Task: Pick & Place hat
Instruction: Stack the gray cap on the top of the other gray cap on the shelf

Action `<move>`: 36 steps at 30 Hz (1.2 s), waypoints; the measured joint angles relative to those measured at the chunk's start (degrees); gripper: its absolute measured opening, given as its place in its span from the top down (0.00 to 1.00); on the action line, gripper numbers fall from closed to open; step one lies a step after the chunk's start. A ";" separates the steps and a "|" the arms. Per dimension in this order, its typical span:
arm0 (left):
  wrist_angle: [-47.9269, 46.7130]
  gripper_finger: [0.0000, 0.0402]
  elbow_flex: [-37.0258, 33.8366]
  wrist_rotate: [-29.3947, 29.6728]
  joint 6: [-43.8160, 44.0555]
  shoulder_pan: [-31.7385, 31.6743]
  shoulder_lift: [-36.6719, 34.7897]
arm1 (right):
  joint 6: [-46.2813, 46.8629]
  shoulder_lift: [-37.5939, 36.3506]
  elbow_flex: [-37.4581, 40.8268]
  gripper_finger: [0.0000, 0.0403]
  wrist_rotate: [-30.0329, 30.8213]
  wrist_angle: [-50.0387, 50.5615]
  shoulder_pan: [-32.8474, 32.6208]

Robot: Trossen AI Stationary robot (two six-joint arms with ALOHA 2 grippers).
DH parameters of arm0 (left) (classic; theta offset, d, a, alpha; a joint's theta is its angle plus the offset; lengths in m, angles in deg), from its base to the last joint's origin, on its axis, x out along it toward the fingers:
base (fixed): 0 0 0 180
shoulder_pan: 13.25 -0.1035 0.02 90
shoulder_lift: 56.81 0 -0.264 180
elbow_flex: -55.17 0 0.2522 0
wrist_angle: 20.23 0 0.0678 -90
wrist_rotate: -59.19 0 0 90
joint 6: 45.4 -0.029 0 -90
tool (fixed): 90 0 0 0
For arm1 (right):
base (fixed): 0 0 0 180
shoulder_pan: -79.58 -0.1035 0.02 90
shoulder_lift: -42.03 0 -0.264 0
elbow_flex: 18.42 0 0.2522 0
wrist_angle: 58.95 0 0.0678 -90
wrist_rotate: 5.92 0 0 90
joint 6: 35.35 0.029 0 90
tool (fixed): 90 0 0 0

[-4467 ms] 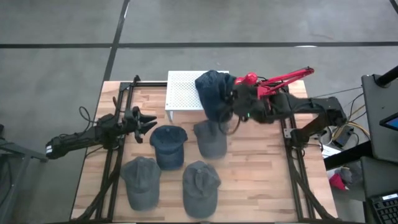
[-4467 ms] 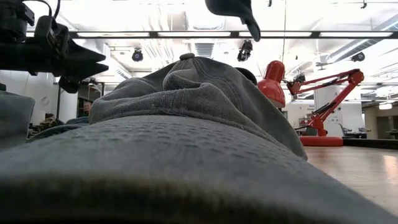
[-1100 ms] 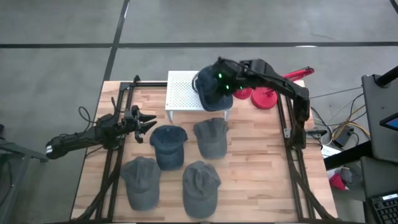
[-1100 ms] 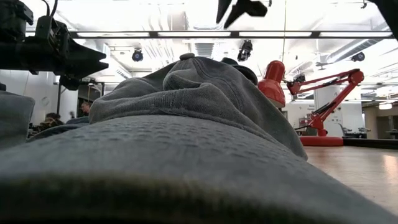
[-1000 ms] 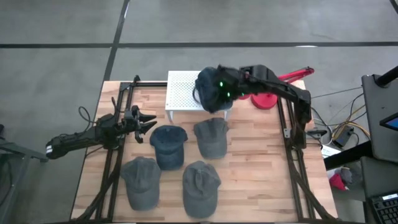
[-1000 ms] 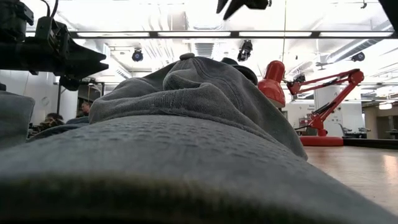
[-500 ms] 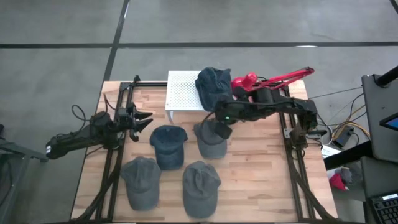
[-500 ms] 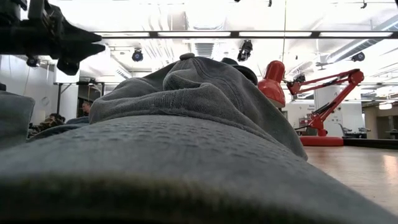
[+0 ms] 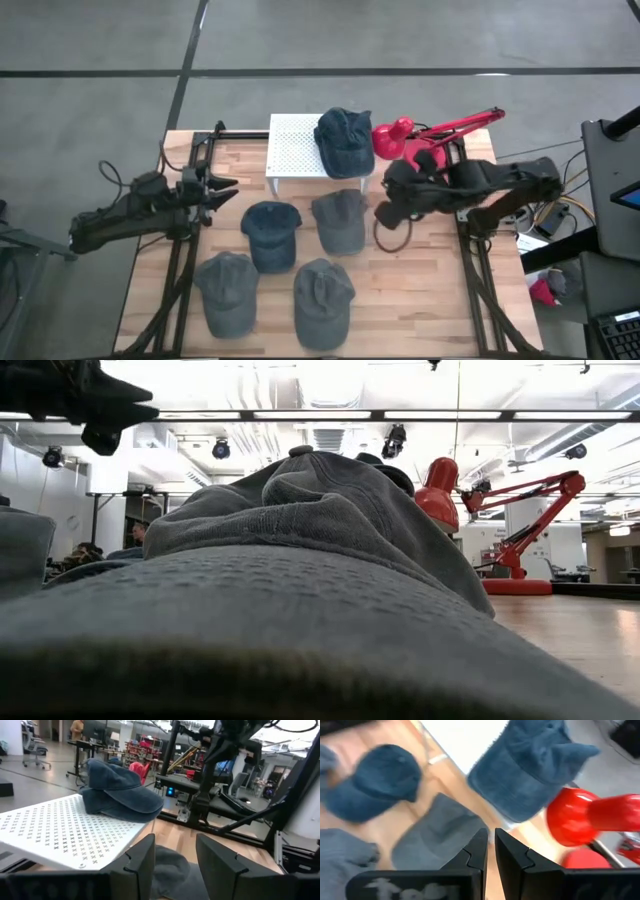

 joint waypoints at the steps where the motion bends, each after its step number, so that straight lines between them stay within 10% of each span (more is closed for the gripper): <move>1: -0.02 0.64 0.68 -0.41 0.00 0.07 0.81 | -0.76 -2.04 3.05 0.92 -0.08 -3.27 -0.57; 20: -2.71 0.64 15.63 -1.75 0.17 2.50 26.64 | -8.56 -39.25 48.44 0.92 -11.03 -51.19 -1.56; 36: -6.16 0.67 35.79 2.42 7.92 11.79 54.82 | -10.10 -60.58 61.52 0.92 -17.81 -53.04 -1.54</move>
